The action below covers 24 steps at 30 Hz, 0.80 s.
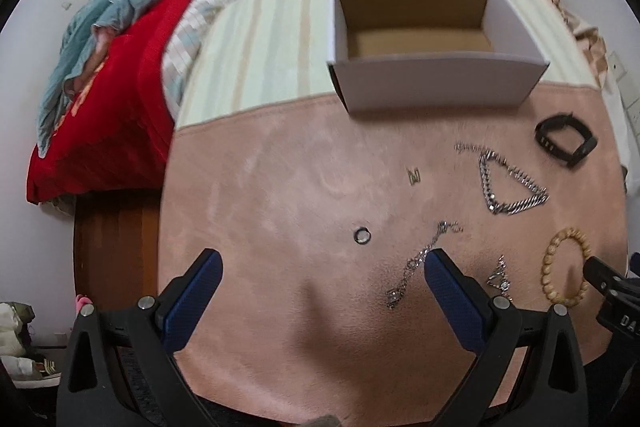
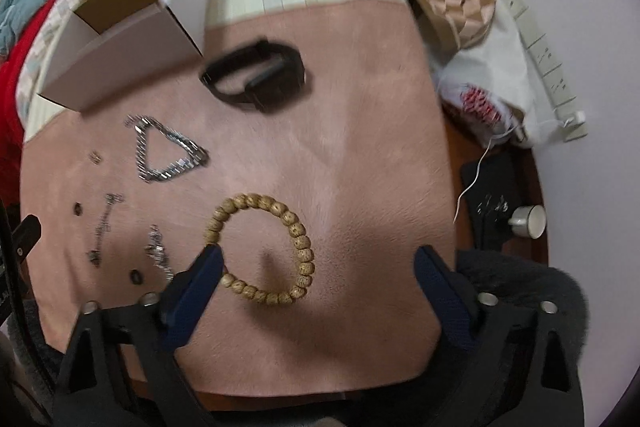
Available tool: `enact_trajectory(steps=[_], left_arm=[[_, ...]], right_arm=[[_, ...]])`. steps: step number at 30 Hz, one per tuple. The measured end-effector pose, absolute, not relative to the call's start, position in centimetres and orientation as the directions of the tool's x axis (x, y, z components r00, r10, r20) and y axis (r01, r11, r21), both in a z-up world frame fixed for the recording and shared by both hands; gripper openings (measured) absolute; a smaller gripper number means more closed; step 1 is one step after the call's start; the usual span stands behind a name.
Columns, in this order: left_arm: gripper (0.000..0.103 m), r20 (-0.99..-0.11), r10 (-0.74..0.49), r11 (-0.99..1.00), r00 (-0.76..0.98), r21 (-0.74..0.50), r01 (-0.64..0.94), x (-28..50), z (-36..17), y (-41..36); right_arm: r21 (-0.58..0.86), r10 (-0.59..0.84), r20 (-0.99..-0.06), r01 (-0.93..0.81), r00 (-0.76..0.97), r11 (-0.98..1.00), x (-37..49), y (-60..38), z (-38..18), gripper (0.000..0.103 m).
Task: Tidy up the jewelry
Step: 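Reach the right gripper to the wooden bead bracelet and grasp it, then grasp the silver chain bracelet with the left gripper while the right gripper lifts the beads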
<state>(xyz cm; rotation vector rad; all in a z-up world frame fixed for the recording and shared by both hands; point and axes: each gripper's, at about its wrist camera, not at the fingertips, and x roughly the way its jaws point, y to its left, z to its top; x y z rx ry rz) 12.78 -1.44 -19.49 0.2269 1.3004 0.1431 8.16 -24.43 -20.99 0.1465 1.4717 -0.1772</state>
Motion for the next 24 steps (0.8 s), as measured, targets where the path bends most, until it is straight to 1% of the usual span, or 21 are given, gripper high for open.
enact_trajectory(steps=[1, 2, 4, 5, 6, 7, 8, 9, 14, 18, 19, 20, 22, 24], left_arm=[[0.103, -0.938, 0.233, 0.968, 0.255, 0.248, 0.028, 12.9, -19.9, -1.7], [0.103, -0.94, 0.234, 0.968, 0.249, 0.25, 0.035, 13.0, -20.3, -1.9], [0.103, -0.942, 0.234, 0.966, 0.242, 0.253, 0.05, 13.4, -20.8, -2.2], [0.103, -0.942, 0.233, 0.966, 0.24, 0.254, 0.056, 13.6, -21.0, -2.4], [0.103, -0.943, 0.231, 0.966, 0.238, 0.252, 0.063, 13.8, -21.2, -2.6], [0.103, -0.945, 0.227, 0.966, 0.236, 0.249, 0.069, 14.0, -21.3, -2.8], [0.103, -0.947, 0.221, 0.967, 0.234, 0.244, 0.073, 14.2, -21.4, -3.0], [0.103, -0.951, 0.208, 0.97, 0.231, 0.231, 0.08, 14.6, -21.5, -3.4], [0.103, -0.966, 0.146, 0.979, 0.213, 0.172, 0.108, 16.7, -22.2, -5.2], [0.102, -0.983, 0.082, 0.988, 0.166, 0.103, 0.118, 18.5, -23.4, -6.9], [0.098, -0.984, 0.076, 0.987, 0.16, 0.097, 0.125, 18.7, -23.6, -7.3], [0.089, -0.986, 0.071, 0.986, 0.153, 0.092, 0.136, 19.0, -23.9, -7.8], [0.077, -0.988, 0.067, 0.983, 0.142, 0.09, 0.162, 19.5, -24.3, -8.7], [0.071, -0.988, 0.067, 0.978, 0.141, 0.093, 0.186, 19.6, -24.6, -9.4]], right_arm=[[-0.008, -0.025, -0.996, 0.202, 0.082, 0.979, 8.2, -24.4, -21.7, 0.084], [-0.009, -0.024, -0.997, 0.196, 0.074, 0.981, 8.2, -24.3, -22.2, 0.079], [-0.01, -0.021, -0.998, 0.174, 0.066, 0.985, 8.2, -23.9, -23.4, 0.065], [-0.011, -0.02, -0.998, 0.164, 0.055, 0.986, 8.1, -23.7, -23.8, 0.054], [-0.014, -0.027, -0.997, 0.153, 0.079, 0.988, 8.0, -23.5, -23.6, 0.039], [-0.018, -0.033, -0.994, 0.14, 0.1, 0.99, 7.9, -23.2, -23.5, 0.031], [-0.016, -0.03, -0.993, 0.133, 0.11, 0.991, 7.8, -23.0, -23.6, 0.011], [-0.01, -0.025, -0.993, 0.137, 0.113, 0.99, 7.7, -23.1, -23.7, 0.009], [0.009, -0.028, -0.988, 0.238, 0.15, 0.971, 7.9, -26.1, -23.3, 0.009], [0.004, -0.035, -0.987, 0.245, 0.154, 0.969, 8.1, -26.8, -23.1, 0.009], [0.002, -0.036, -0.988, 0.244, 0.153, 0.97, 8.3, -26.7, -22.9, 0.009], [0.001, -0.037, -0.987, 0.242, 0.154, 0.97, 8.3, -26.7, -22.9, 0.009], [0.008, -0.029, -0.988, 0.243, 0.151, 0.97, 8.7, -27.0, -22.8, 0.009], [0.006, -0.03, -0.989, 0.242, 0.144, 0.97, 9.0, -27.2, -22.9, 0.009]])
